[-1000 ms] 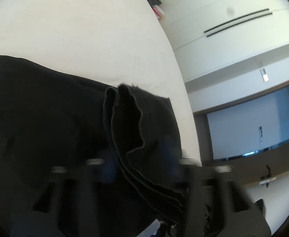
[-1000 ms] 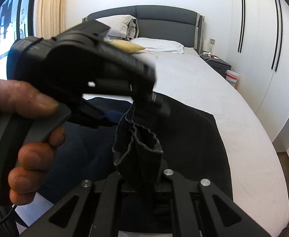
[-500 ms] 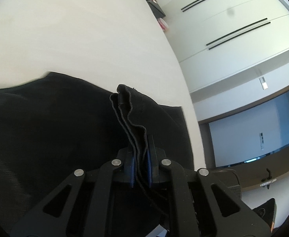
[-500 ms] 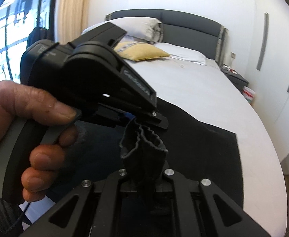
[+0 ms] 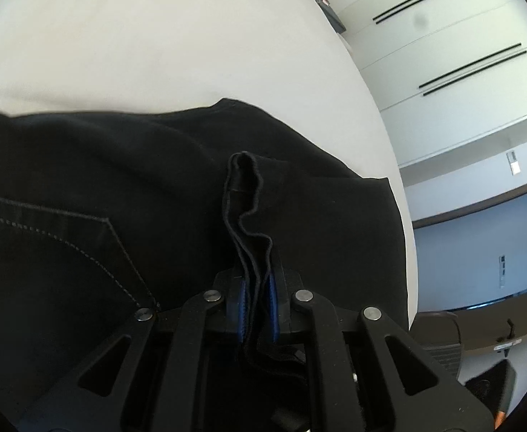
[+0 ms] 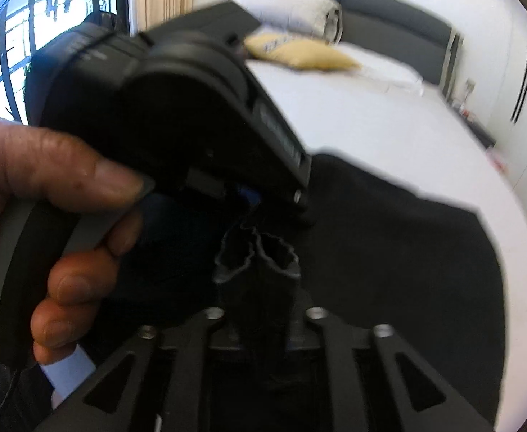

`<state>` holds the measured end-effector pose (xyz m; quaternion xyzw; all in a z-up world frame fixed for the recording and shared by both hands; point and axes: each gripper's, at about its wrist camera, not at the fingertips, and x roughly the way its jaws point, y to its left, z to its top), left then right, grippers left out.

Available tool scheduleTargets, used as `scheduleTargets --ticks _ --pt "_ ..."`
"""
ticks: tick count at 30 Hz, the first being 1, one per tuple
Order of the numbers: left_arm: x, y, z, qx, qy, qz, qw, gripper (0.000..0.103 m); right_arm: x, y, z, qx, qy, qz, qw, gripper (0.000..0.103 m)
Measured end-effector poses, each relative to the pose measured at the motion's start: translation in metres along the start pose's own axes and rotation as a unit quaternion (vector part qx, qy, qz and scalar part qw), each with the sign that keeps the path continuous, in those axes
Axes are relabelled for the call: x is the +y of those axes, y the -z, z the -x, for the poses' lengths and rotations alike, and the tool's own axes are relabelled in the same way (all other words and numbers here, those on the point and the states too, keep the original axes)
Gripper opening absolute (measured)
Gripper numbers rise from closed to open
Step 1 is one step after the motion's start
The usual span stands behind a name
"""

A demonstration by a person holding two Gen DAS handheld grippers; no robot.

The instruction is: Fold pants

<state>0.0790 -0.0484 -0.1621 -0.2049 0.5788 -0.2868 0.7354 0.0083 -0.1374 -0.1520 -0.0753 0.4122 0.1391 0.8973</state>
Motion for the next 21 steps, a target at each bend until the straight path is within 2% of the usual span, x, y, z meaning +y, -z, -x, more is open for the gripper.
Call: scheduleTargets --ticks 2,3,5,6,9,11,14,15,16,18,20,21 --pt "0.0 0.002 0.002 -0.003 0.004 0.006 1.0 0.009 -0.002 0.004 0.006 0.001 -0.022 -0.001 1.0 0.06" --pt "0.0 0.003 0.004 -0.004 0.0 0.005 1.0 0.01 -0.006 0.007 0.013 0.005 -0.037 -0.004 0.999 0.064" --pt "-0.005 0.005 0.014 -0.012 -0.02 -0.008 0.9997 0.013 -0.015 0.013 0.033 0.005 -0.066 -0.017 0.998 0.064" --pt "0.006 0.002 0.03 -0.018 -0.027 -0.013 0.9994 0.013 -0.024 0.017 0.045 0.002 -0.08 -0.027 0.996 0.064" --pt "-0.002 0.004 0.06 -0.051 -0.058 -0.027 0.9966 0.013 -0.058 0.022 0.082 -0.023 -0.112 -0.066 0.991 0.065" --pt "-0.015 0.006 0.071 -0.066 -0.048 -0.041 0.9958 0.013 -0.093 0.022 0.104 -0.051 -0.118 -0.111 0.986 0.066" --pt "-0.045 0.013 0.071 -0.067 -0.021 -0.07 0.9951 0.013 -0.16 0.02 0.11 -0.077 -0.164 -0.221 0.958 0.066" --pt "-0.057 0.019 0.06 -0.054 -0.007 -0.083 0.9951 0.013 -0.182 0.028 0.105 -0.08 -0.197 -0.273 0.938 0.066" --pt "-0.064 0.015 0.054 -0.044 -0.002 -0.09 0.995 0.013 -0.184 0.035 0.104 -0.083 -0.22 -0.303 0.924 0.066" --pt "-0.067 0.027 0.033 -0.019 -0.007 -0.097 0.995 0.013 -0.206 0.062 0.081 -0.067 -0.269 -0.363 0.89 0.067" --pt "-0.062 0.042 0.011 0.013 -0.02 -0.079 0.9966 0.013 -0.216 0.093 0.055 -0.009 -0.229 -0.405 0.885 0.066" --pt "-0.055 0.053 0.006 0.021 -0.015 -0.072 0.9971 0.013 -0.224 0.106 0.043 0.0 -0.239 -0.417 0.877 0.058"
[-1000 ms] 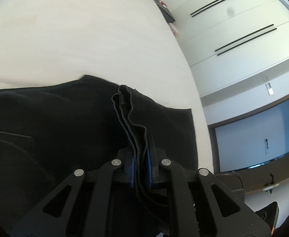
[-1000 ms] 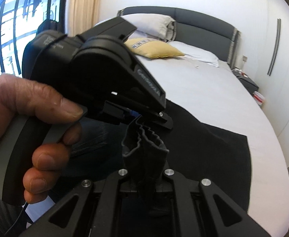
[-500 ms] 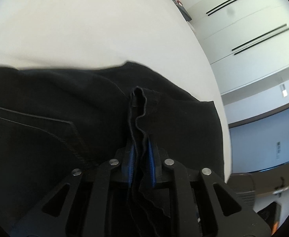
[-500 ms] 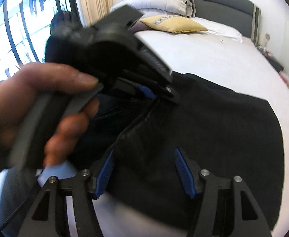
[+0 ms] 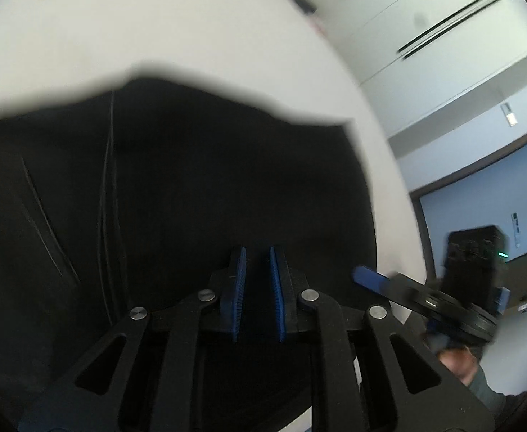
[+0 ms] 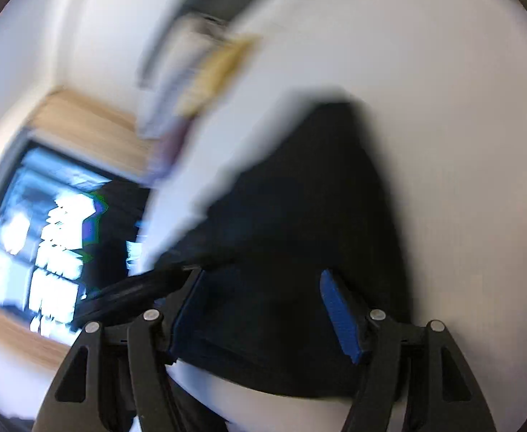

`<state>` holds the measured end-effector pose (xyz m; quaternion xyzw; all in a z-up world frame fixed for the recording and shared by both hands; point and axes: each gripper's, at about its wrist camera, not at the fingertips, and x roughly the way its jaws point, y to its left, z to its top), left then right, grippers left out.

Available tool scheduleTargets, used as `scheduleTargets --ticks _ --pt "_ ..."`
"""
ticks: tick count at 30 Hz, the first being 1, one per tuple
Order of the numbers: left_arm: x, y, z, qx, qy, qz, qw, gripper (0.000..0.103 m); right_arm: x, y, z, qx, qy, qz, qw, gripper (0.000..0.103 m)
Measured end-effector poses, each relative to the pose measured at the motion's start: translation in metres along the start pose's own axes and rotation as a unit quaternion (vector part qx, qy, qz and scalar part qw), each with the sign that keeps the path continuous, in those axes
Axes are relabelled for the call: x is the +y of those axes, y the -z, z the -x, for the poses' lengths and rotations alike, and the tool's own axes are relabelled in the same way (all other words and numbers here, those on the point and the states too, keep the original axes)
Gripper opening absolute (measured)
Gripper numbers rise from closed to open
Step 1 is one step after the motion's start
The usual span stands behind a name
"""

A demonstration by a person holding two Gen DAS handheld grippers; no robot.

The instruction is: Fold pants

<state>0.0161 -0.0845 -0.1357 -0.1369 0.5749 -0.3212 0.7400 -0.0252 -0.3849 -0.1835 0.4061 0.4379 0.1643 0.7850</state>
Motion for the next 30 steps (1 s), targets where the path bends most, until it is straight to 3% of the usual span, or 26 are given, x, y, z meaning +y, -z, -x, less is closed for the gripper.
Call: scheduleTargets --ticks 1,2,4,6,8,10,13,15,16,17,19,20,21,22,24,27,29,30 --pt "0.002 0.008 0.001 -0.006 0.007 0.002 1.0 0.013 -0.005 0.015 0.004 -0.011 -0.009 0.004 1.0 0.039" --pt "0.005 0.017 0.005 -0.014 0.016 0.003 0.9998 0.013 -0.012 0.018 0.01 -0.019 -0.009 0.01 1.0 0.033" --pt "0.012 0.027 0.013 -0.018 0.029 0.014 0.9993 0.013 -0.017 0.018 0.021 -0.015 -0.011 0.006 1.0 0.034" --pt "0.016 0.029 0.018 -0.026 0.038 0.027 0.9986 0.013 -0.009 -0.002 0.031 -0.014 0.0 0.009 1.0 0.042" --pt "0.014 0.031 0.024 -0.037 0.029 0.028 0.9985 0.013 0.017 -0.005 0.035 -0.034 -0.002 0.033 0.999 0.064" --pt "0.008 0.032 0.03 -0.045 0.015 0.018 0.9987 0.013 0.043 -0.03 0.032 -0.055 -0.028 0.049 0.997 0.075" --pt "0.007 0.035 0.026 -0.038 0.013 0.017 0.9991 0.013 0.053 -0.065 0.002 -0.034 -0.067 0.04 0.996 0.079" --pt "0.011 0.036 0.023 -0.04 0.026 0.023 0.9986 0.013 0.058 -0.078 -0.041 -0.007 -0.074 0.025 0.997 0.081" --pt "0.015 0.035 0.024 -0.042 0.033 0.028 0.9982 0.013 0.046 -0.086 -0.061 0.015 -0.056 0.008 0.998 0.081" --pt "0.025 0.038 0.024 -0.043 0.039 0.032 0.9978 0.013 0.029 -0.092 -0.076 0.03 -0.025 -0.009 0.999 0.069" --pt "0.028 0.041 0.029 -0.048 0.042 0.034 0.9973 0.013 0.015 -0.097 -0.081 0.023 -0.029 -0.046 0.998 0.053" --pt "0.029 0.042 0.031 -0.051 0.042 0.033 0.9973 0.013 0.01 -0.097 -0.073 0.013 -0.04 -0.06 0.997 0.055" --pt "0.031 0.045 0.038 -0.055 0.043 0.033 0.997 0.013 0.011 -0.095 -0.062 -0.002 -0.039 -0.062 0.997 0.058" --pt "0.035 0.048 0.041 -0.058 0.046 0.034 0.9967 0.013 0.018 -0.087 -0.046 -0.018 -0.03 -0.052 0.998 0.068" --pt "0.037 0.051 0.043 -0.062 0.047 0.037 0.9963 0.013 0.025 -0.068 -0.026 -0.024 -0.06 -0.047 0.997 0.078" --pt "0.036 0.055 0.046 -0.07 0.04 0.036 0.9961 0.013 0.054 -0.017 -0.017 0.012 -0.165 -0.031 0.986 0.081" --pt "0.033 0.057 0.046 -0.073 0.036 0.029 0.9963 0.013 0.059 0.014 -0.03 0.047 -0.175 -0.015 0.983 0.088" --pt "0.029 0.062 0.046 -0.073 0.033 0.025 0.9965 0.013 0.056 0.028 -0.038 0.055 -0.151 -0.004 0.987 0.087"
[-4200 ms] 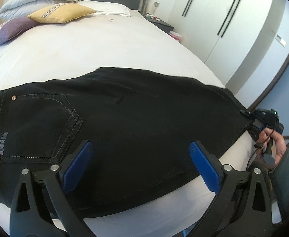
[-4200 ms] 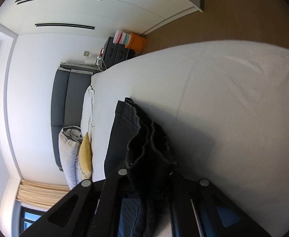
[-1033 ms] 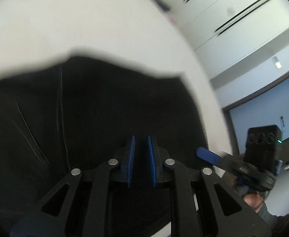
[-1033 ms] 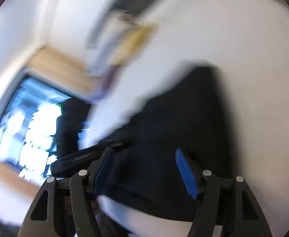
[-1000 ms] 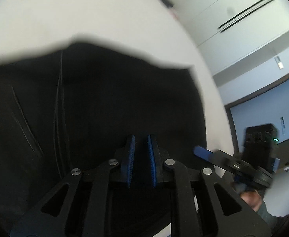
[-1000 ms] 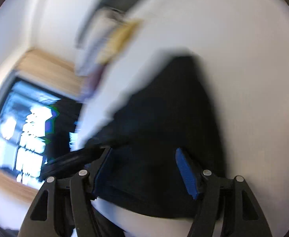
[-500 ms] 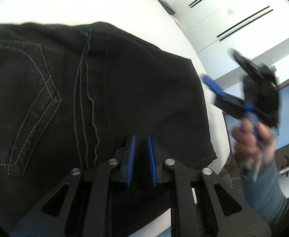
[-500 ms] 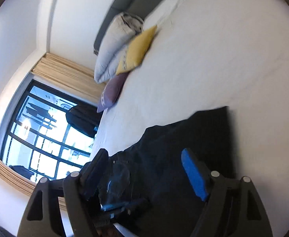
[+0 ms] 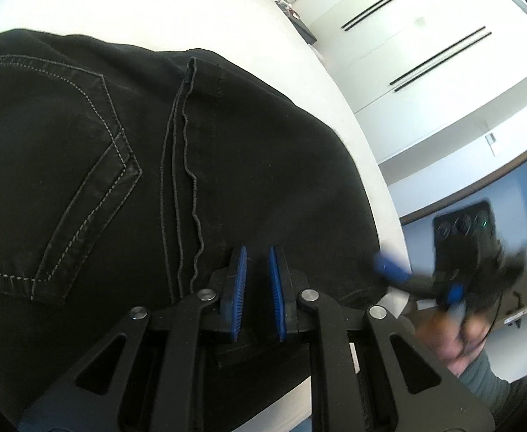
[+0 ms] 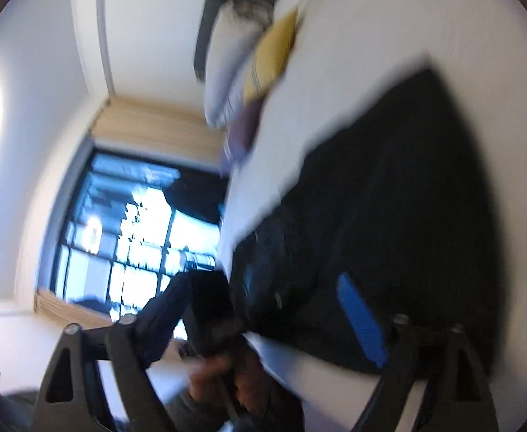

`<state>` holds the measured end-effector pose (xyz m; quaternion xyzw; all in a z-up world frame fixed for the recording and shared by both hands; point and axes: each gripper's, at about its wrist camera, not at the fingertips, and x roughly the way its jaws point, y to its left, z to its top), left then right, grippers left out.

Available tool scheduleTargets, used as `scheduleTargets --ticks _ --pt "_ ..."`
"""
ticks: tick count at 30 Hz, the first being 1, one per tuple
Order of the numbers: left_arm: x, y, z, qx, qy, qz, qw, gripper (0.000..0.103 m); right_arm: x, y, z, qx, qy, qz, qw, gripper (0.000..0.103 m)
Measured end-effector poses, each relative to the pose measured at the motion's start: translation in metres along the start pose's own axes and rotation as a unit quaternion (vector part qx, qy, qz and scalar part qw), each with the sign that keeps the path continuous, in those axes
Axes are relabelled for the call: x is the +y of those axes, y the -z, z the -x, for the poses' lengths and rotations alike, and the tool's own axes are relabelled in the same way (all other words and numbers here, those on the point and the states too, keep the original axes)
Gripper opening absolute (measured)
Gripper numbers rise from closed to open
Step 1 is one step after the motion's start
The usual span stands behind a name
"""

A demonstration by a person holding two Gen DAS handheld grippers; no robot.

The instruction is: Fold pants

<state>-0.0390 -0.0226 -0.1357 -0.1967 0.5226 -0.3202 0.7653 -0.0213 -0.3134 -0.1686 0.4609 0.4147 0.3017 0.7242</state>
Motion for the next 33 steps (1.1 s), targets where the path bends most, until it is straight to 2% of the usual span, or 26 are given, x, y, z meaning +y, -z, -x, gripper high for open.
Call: scheduleTargets --ticks 1,2,3,4,6,8,10,11,12,13,14,15,17,19,20,21,23,24,26,27,30,33 --pt "-0.001 0.001 0.0 0.001 -0.003 -0.002 1.0 0.013 -0.005 0.008 -0.003 -0.003 0.025 0.015 1.0 0.073" --pt "-0.001 0.001 0.0 0.001 -0.005 -0.004 1.0 0.013 -0.008 0.011 -0.006 -0.01 0.049 0.036 0.998 0.054" --pt "-0.008 0.004 -0.002 0.001 -0.008 -0.006 1.0 0.013 -0.01 0.017 -0.004 -0.018 0.075 0.049 0.996 0.049" --pt "-0.01 0.005 -0.001 0.0 -0.011 -0.006 0.9999 0.013 -0.011 0.016 -0.004 -0.01 0.078 0.034 0.996 0.05" --pt "-0.009 0.008 0.005 -0.007 -0.015 -0.006 0.9998 0.013 -0.003 0.009 -0.002 0.01 0.056 -0.011 0.998 0.062" --pt "-0.011 0.009 0.005 -0.016 -0.018 -0.002 0.9997 0.013 0.021 0.007 0.008 -0.008 0.032 0.021 0.999 0.085" --pt "-0.014 0.011 0.011 -0.032 -0.024 0.006 0.9992 0.013 0.032 0.008 0.012 -0.04 0.011 0.052 0.998 0.099" --pt "-0.016 0.013 0.022 -0.047 -0.027 0.007 0.9985 0.013 0.029 0.003 0.006 -0.048 0.015 0.041 0.998 0.103" --pt "-0.017 0.012 0.036 -0.061 -0.028 0.008 0.9977 0.013 0.011 0.002 -0.002 -0.048 0.035 0.013 0.998 0.103" --pt "-0.016 0.014 0.048 -0.073 -0.031 0.011 0.9968 0.013 -0.004 0.0 -0.013 -0.039 0.066 -0.01 0.997 0.099" --pt "-0.014 0.017 0.061 -0.086 -0.035 0.016 0.9955 0.013 -0.014 0.0 -0.021 -0.032 0.095 -0.019 0.995 0.089" --pt "-0.008 0.023 0.082 -0.106 -0.045 0.027 0.993 0.013 -0.008 0.002 -0.022 -0.037 0.11 0.002 0.993 0.089" --pt "0.008 0.034 0.118 -0.139 -0.057 0.053 0.9872 0.013 0.006 0.006 -0.021 -0.031 0.111 0.02 0.993 0.091" --pt "0.026 0.045 0.144 -0.166 -0.069 0.08 0.9805 0.025 0.018 0.002 -0.023 -0.029 0.081 0.006 0.996 0.091" --pt "0.036 0.052 0.159 -0.183 -0.075 0.096 0.9755 0.048 0.024 0.001 -0.023 -0.035 0.06 0.003 0.998 0.091" --pt "0.05 0.063 0.179 -0.211 -0.081 0.12 0.9667 0.076 0.029 0.001 -0.018 -0.04 0.053 0.007 0.998 0.091" --pt "0.074 0.075 0.211 -0.254 -0.079 0.162 0.9503 0.09 0.036 0.001 -0.02 -0.046 0.042 0.015 0.998 0.091" --pt "0.087 0.083 0.223 -0.272 -0.071 0.192 0.9403 0.09 0.035 0.004 -0.017 -0.044 0.035 0.013 0.998 0.091" --pt "0.104 0.093 0.23 -0.28 -0.053 0.231 0.9304 0.09 0.035 0.006 -0.027 -0.037 0.032 0.007 0.999 0.091" --pt "0.111 0.096 0.231 -0.284 -0.04 0.244 0.9264 0.09 0.031 0.012 -0.017 -0.034 0.031 0.005 0.999 0.091" --pt "0.133 0.095 0.229 -0.286 0.004 0.278 0.917 0.09 0.035 0.017 -0.033 -0.018 0.036 0.005 0.999 0.091" --pt "0.141 0.091 0.218 -0.286 0.022 0.286 0.9142 0.09 0.037 0.018 -0.029 -0.015 0.038 0.005 0.999 0.091"
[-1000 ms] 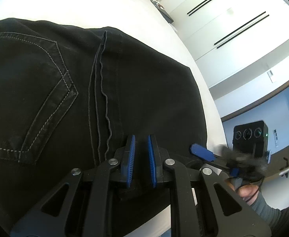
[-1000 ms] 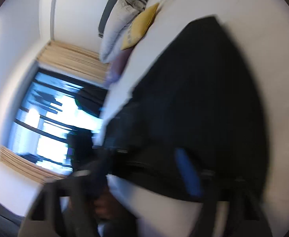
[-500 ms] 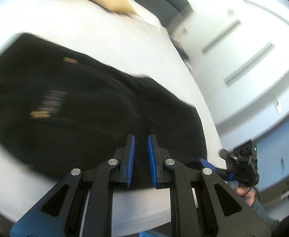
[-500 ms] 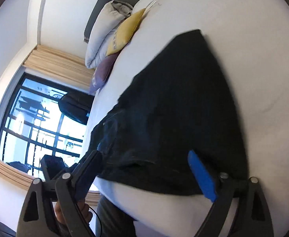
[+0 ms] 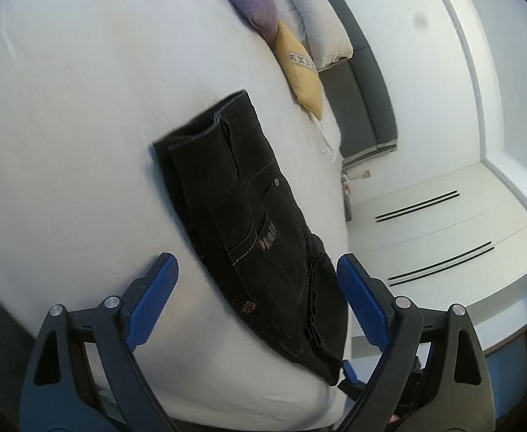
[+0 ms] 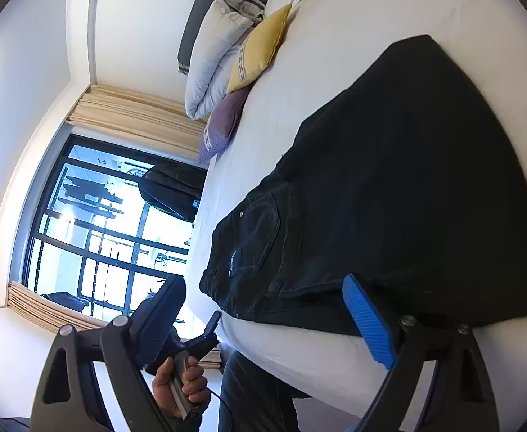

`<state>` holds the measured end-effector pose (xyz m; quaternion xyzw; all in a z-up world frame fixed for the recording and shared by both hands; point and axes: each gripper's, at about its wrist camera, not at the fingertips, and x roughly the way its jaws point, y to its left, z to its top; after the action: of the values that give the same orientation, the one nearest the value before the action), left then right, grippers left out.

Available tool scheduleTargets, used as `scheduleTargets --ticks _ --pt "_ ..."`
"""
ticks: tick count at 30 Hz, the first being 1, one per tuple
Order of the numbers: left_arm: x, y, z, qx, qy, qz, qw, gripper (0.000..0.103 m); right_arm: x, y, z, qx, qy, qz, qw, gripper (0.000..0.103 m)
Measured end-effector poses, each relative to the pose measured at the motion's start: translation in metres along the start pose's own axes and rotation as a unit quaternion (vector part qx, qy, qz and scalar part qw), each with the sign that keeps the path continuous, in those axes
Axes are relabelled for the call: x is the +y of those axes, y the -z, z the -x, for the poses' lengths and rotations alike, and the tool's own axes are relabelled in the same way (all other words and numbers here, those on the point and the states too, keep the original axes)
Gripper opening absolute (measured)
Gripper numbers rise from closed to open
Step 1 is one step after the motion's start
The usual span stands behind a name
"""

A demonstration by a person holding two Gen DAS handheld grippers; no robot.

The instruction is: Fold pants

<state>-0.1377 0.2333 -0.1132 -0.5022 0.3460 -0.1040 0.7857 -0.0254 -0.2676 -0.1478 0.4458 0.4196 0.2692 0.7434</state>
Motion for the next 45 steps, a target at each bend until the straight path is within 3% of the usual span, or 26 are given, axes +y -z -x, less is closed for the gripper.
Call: scheduleTargets --ticks 2,6,14,16,18,20,24,27,34,39,43,45 --pt "0.004 0.01 -0.016 -0.007 0.009 0.01 0.9999 0.09 -0.001 0.003 0.004 -0.001 0.003 -0.003 1.0 0.091" --pt "0.022 0.005 -0.03 -0.031 0.045 0.053 0.9971 0.09 -0.003 0.004 0.01 -0.01 0.004 -0.009 1.0 0.091" --pt "0.027 -0.009 -0.044 -0.048 0.075 0.084 0.9925 0.086 -0.007 0.005 0.009 -0.01 0.0 -0.006 1.0 0.091" --pt "0.034 -0.01 -0.048 -0.049 0.081 0.098 0.9907 0.076 -0.007 0.002 0.008 -0.012 -0.001 -0.005 1.0 0.091" --pt "0.037 -0.011 -0.051 -0.045 0.079 0.111 0.9896 0.045 -0.006 -0.001 0.008 -0.015 -0.002 -0.002 1.0 0.091" --pt "0.044 -0.011 -0.055 -0.041 0.074 0.131 0.9878 0.029 -0.006 -0.004 0.006 -0.019 0.004 -0.002 1.0 0.091" --pt "0.061 -0.01 -0.06 -0.045 0.094 0.177 0.9787 0.019 -0.01 -0.01 0.002 -0.025 0.014 -0.005 1.0 0.091" --pt "0.065 -0.01 -0.066 -0.046 0.099 0.182 0.9772 0.013 -0.013 -0.013 -0.002 -0.028 0.027 -0.01 0.999 0.091" --pt "0.068 -0.009 -0.067 -0.053 0.106 0.185 0.9756 0.011 -0.026 -0.019 -0.015 -0.024 0.046 -0.021 0.998 0.091" --pt "0.061 -0.009 -0.056 -0.053 0.101 0.166 0.9796 0.01 -0.017 -0.017 -0.033 0.014 0.113 0.028 0.993 0.089" --pt "0.06 -0.009 -0.051 -0.053 0.098 0.157 0.9813 0.01 -0.014 -0.013 -0.029 0.01 0.078 0.017 0.997 0.089" --pt "0.06 -0.009 -0.05 -0.054 0.094 0.157 0.9816 0.01 -0.02 -0.011 -0.033 0.02 0.099 0.022 0.995 0.087"
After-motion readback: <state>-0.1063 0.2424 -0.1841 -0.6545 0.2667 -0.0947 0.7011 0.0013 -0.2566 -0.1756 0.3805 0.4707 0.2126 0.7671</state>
